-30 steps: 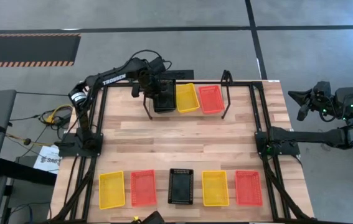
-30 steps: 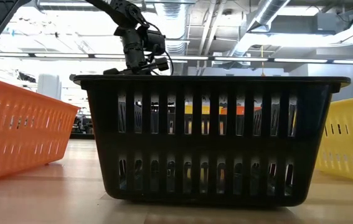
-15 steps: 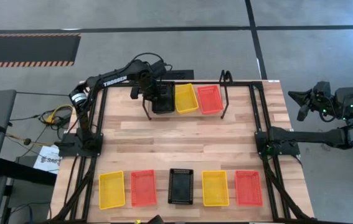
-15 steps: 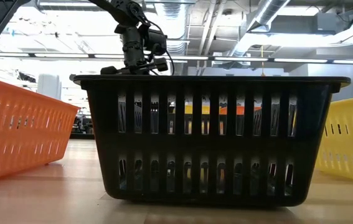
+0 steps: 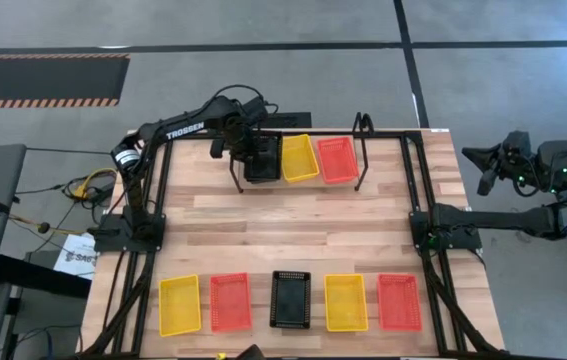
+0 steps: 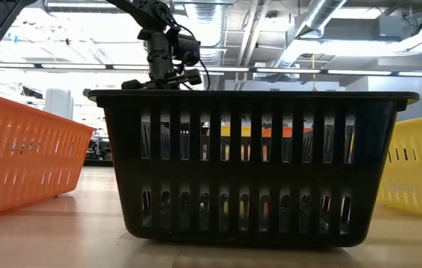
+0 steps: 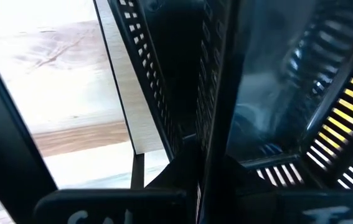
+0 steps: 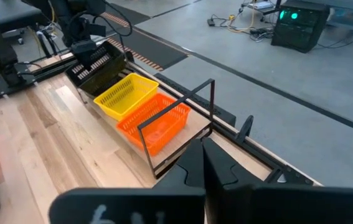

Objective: Stack baskets on shelf by color
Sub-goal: Stack the right black bin on top of the other the black bin on the shelf

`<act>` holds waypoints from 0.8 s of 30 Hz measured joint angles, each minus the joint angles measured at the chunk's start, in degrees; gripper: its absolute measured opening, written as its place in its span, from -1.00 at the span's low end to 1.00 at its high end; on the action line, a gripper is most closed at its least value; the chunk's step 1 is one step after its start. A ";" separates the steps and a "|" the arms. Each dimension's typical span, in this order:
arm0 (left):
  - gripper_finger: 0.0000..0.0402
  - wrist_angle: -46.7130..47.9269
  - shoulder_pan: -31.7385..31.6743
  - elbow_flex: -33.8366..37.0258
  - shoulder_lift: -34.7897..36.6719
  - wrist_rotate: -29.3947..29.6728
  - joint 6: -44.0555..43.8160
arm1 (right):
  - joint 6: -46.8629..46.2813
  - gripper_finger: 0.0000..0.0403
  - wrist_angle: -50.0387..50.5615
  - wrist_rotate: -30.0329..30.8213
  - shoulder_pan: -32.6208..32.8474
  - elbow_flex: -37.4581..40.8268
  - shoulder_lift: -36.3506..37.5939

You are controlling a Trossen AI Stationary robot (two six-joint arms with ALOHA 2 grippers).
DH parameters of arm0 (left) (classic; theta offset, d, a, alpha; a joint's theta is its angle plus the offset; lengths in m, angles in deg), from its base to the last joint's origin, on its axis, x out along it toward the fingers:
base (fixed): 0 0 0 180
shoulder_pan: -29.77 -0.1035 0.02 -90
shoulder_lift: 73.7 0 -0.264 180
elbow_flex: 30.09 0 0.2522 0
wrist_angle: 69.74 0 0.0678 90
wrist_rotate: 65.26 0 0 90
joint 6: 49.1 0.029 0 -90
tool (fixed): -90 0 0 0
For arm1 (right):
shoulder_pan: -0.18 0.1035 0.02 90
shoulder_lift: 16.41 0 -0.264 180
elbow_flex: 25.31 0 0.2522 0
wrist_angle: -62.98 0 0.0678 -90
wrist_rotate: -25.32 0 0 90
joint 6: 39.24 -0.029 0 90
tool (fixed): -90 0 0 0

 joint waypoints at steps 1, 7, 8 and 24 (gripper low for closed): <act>-1.00 -0.01 -0.02 0.00 0.02 0.12 -0.01 | 0.00 -0.99 0.00 -0.06 -0.01 0.00 -0.01; -1.00 -0.24 -0.02 0.00 0.07 0.56 0.64 | 0.00 -0.97 0.00 -0.05 0.00 0.00 0.00; -1.00 -0.24 -0.02 0.00 0.07 0.51 1.01 | 0.04 -0.97 0.02 -0.07 -0.02 0.00 0.00; -0.36 -0.76 -0.04 -0.50 0.09 -1.34 3.80 | 1.01 -0.99 0.02 -0.07 -0.01 0.00 0.00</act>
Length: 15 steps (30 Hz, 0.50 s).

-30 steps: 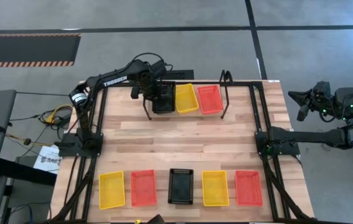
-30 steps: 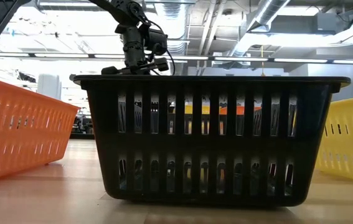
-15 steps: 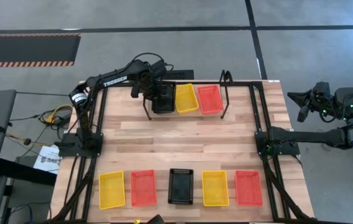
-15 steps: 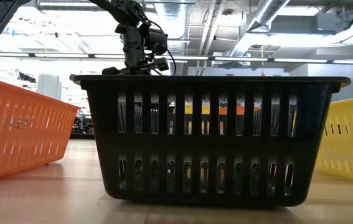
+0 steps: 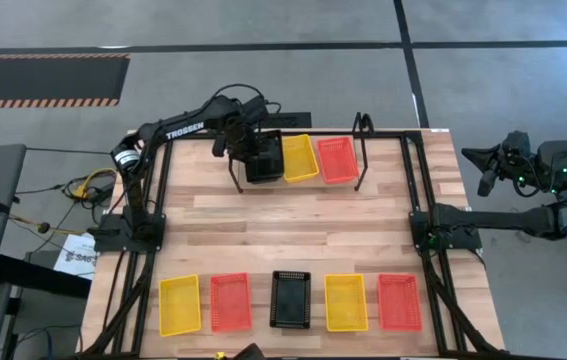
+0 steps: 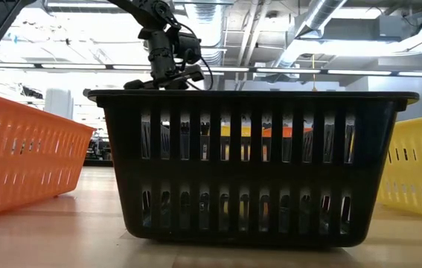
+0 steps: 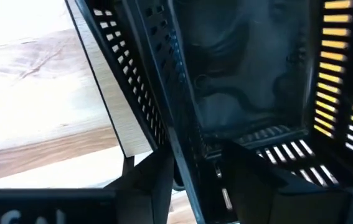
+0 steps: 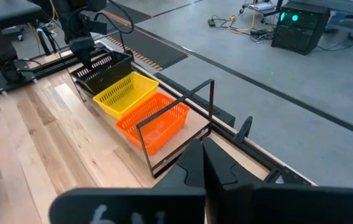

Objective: Stack baskets on shelf by color
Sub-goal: Stack the right black bin on top of the other the black bin on the shelf, then stack the left orange bin on top of the other orange bin on the shelf

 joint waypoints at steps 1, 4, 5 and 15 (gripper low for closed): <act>-0.35 0.62 -0.04 -0.61 -0.08 -0.37 0.38 | 0.00 -0.98 0.00 0.00 0.00 0.00 0.00; -0.34 0.87 -0.23 -3.36 -0.63 -1.68 2.52 | 0.00 -0.97 0.00 0.00 0.01 0.00 0.00; -0.34 1.00 -0.27 -4.86 -0.68 -1.94 2.79 | -0.02 -0.97 0.00 0.02 0.01 0.00 0.00; -0.35 13.76 3.48 -25.83 -0.27 8.72 7.22 | -1.46 -0.99 -0.04 0.02 0.00 0.00 0.00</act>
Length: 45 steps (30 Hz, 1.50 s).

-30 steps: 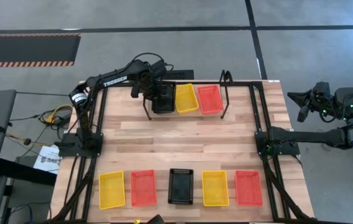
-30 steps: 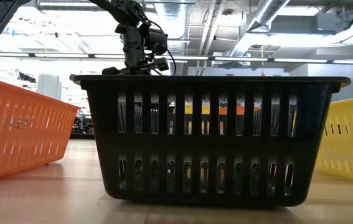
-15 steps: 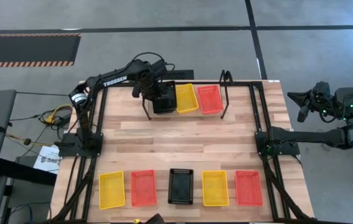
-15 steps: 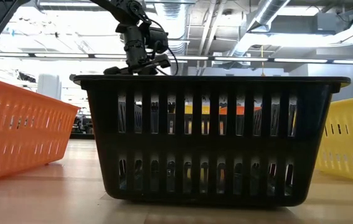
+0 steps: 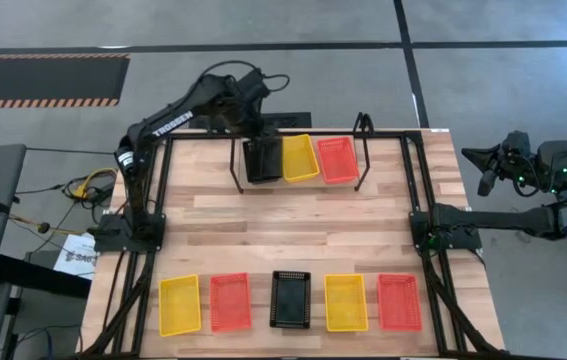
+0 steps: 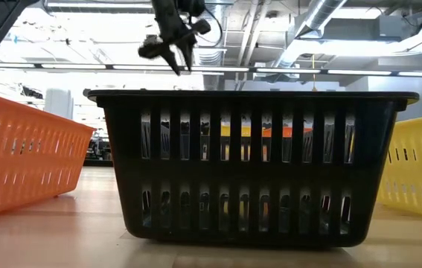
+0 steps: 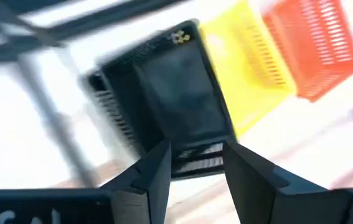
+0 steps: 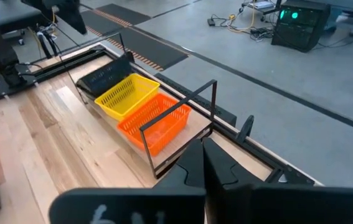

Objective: Stack baskets on shelf by color
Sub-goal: Stack the left orange bin on top of the other orange bin on the shelf

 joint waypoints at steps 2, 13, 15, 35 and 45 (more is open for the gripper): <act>-0.35 5.24 0.59 -2.96 0.07 3.63 0.08 | -0.05 -0.99 -0.02 0.00 0.01 0.00 0.00; -0.35 6.55 7.03 -5.49 1.32 8.93 -0.75 | -0.23 -0.98 -8.78 -5.04 0.00 5.30 0.02; -0.35 6.59 9.50 -5.51 1.42 11.90 -0.73 | -0.21 -0.98 -11.70 -7.24 0.00 7.41 -0.20; -0.36 8.36 48.15 -5.38 1.82 39.66 -22.93 | -0.64 -0.82 -23.60 -8.83 0.11 9.57 -4.20; -0.35 7.61 50.24 2.85 1.02 24.54 -8.66 | -0.60 -0.81 -23.74 -8.76 0.11 9.57 -4.20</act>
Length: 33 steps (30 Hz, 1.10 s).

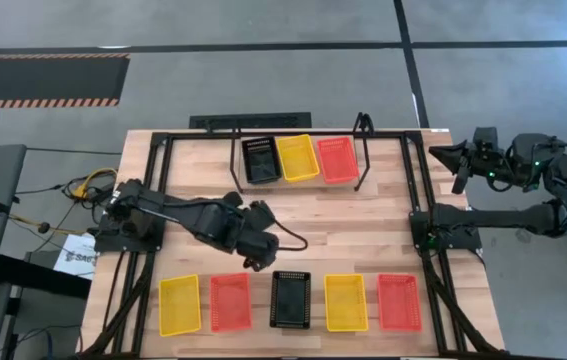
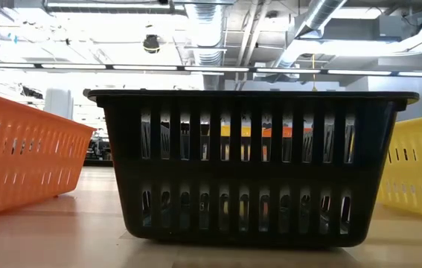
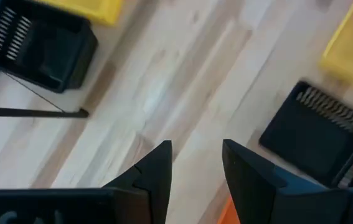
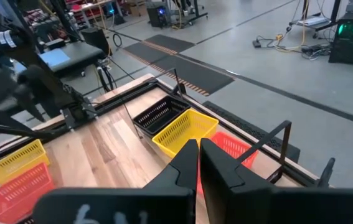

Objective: Stack baskets on shelf by color
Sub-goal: Stack the left orange bin on top of the other orange bin on the shelf

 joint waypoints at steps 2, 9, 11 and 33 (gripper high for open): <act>-0.35 0.49 -0.59 1.28 0.00 -2.20 1.35 | -0.01 -0.81 -0.02 0.02 0.00 0.00 0.00; -0.35 -1.09 -1.36 4.07 0.08 -1.60 -1.16 | -0.04 -0.81 -0.04 0.02 0.00 0.00 0.00; -0.35 -3.39 -1.65 4.22 0.08 -0.22 -0.44 | -0.02 -0.81 -0.04 0.02 0.00 0.00 0.00; -0.35 -17.83 -3.81 4.20 0.06 1.66 -0.66 | 0.98 -0.81 0.33 0.04 0.00 0.00 0.00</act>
